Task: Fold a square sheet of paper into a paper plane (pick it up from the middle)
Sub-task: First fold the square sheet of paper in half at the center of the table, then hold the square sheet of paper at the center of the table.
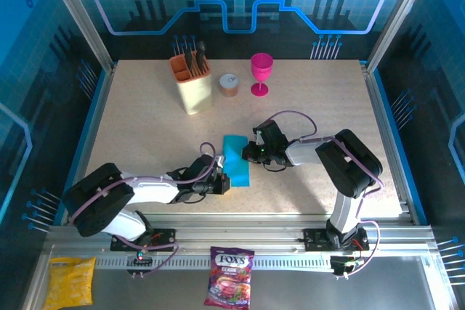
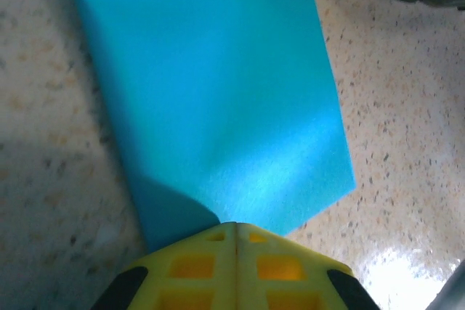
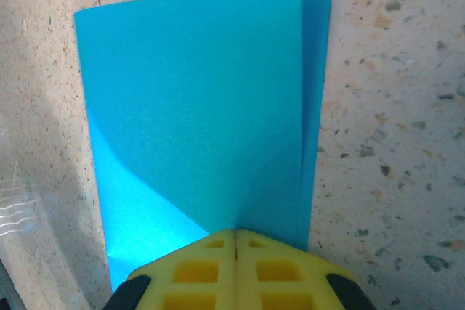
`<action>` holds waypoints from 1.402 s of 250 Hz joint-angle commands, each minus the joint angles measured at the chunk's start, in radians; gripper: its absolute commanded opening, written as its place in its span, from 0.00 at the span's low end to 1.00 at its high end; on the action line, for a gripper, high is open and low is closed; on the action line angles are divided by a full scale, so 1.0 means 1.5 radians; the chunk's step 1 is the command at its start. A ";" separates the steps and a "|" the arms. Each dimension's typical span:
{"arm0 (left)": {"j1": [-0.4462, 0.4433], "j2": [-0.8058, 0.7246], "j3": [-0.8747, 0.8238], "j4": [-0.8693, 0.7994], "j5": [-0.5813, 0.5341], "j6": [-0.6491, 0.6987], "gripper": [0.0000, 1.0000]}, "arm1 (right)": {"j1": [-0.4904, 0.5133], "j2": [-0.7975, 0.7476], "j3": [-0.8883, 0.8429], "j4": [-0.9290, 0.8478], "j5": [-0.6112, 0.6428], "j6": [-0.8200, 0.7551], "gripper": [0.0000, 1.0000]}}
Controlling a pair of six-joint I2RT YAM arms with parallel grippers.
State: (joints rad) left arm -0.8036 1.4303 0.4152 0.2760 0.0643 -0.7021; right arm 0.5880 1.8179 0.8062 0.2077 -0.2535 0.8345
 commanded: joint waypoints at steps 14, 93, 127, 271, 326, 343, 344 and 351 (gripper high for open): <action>0.001 -0.068 0.054 -0.087 -0.041 0.005 0.10 | -0.005 0.028 -0.006 -0.152 0.043 -0.078 0.00; 0.130 0.029 0.193 -0.110 0.021 0.100 0.10 | -0.008 0.022 0.024 -0.207 0.041 -0.146 0.00; 0.156 0.088 0.238 -0.111 0.039 0.132 0.09 | -0.008 0.026 0.020 -0.201 0.034 -0.144 0.00; 0.173 0.207 0.297 -0.102 0.026 0.183 0.07 | -0.006 0.020 -0.005 -0.174 0.016 -0.117 0.00; 0.181 0.231 0.294 -0.088 0.017 0.183 0.07 | -0.002 0.025 -0.003 -0.171 0.009 -0.115 0.00; 0.184 0.235 0.291 -0.083 0.015 0.182 0.06 | -0.002 0.025 -0.004 -0.169 0.006 -0.114 0.00; 0.184 0.235 0.292 -0.083 0.016 0.182 0.06 | -0.002 0.025 -0.005 -0.169 0.006 -0.114 0.00; 0.184 0.237 0.290 -0.081 0.016 0.182 0.06 | -0.001 0.024 -0.004 -0.169 0.005 -0.113 0.00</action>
State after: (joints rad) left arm -0.5392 1.7683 0.8448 0.1387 0.1024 -0.4595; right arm 0.5831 1.8160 0.8497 0.1051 -0.2638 0.6540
